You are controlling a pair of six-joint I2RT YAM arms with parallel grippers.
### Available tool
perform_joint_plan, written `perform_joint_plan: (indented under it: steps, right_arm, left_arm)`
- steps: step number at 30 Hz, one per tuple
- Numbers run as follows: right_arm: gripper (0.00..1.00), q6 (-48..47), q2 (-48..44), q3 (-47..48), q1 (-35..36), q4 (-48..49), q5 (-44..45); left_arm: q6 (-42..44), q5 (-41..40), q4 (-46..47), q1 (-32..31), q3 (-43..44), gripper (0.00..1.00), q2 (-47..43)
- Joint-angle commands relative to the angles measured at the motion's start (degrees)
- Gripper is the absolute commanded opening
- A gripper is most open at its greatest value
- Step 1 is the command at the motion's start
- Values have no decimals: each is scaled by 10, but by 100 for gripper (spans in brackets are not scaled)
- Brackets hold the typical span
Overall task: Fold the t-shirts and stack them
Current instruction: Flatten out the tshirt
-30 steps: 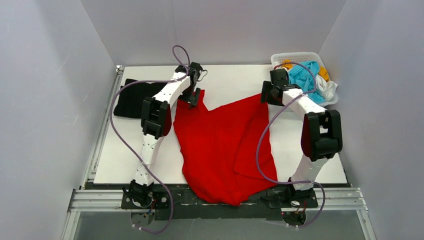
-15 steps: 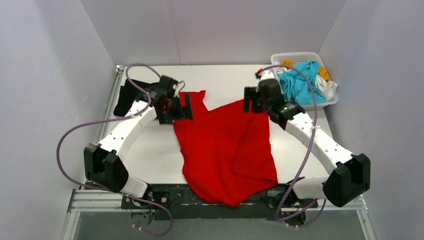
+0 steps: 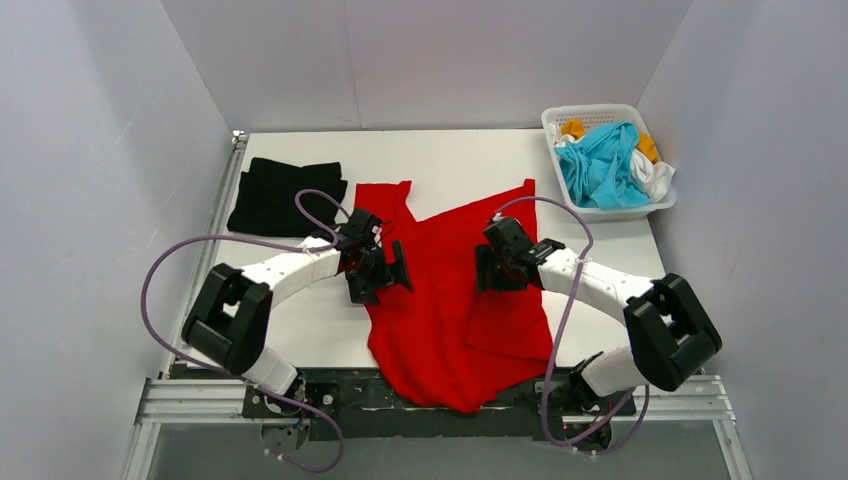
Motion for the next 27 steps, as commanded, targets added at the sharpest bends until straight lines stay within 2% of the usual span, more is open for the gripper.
perform_joint_plan:
  steps: [1, 6, 10, 16, 18, 20, 23, 27]
  right_arm:
    - [70, 22, 56, 14, 1, 48, 22]
    - [70, 17, 121, 43, -21, 53, 54]
    - [70, -8, 162, 76, -62, 74, 48]
    - [70, -49, 216, 195, -123, 38, 53]
    - [70, -70, 214, 229, -123, 3, 78]
    - [70, -82, 194, 236, -121, -2, 70]
    - [69, -110, 140, 217, -106, 2, 39]
    - [68, -129, 104, 181, -40, 6, -6]
  left_arm:
    - [-4, -17, -17, 8, 23, 98, 77]
    - [16, -29, -45, 47, 77, 98, 160]
    - [44, -32, -93, 84, 177, 98, 250]
    - [99, -38, -263, 130, 477, 98, 425]
    - [117, -44, -319, 135, 599, 98, 465]
    - [137, -42, -364, 136, 662, 98, 478]
    - [146, -19, -372, 133, 640, 98, 426]
    - [155, -8, -319, 109, 476, 98, 257]
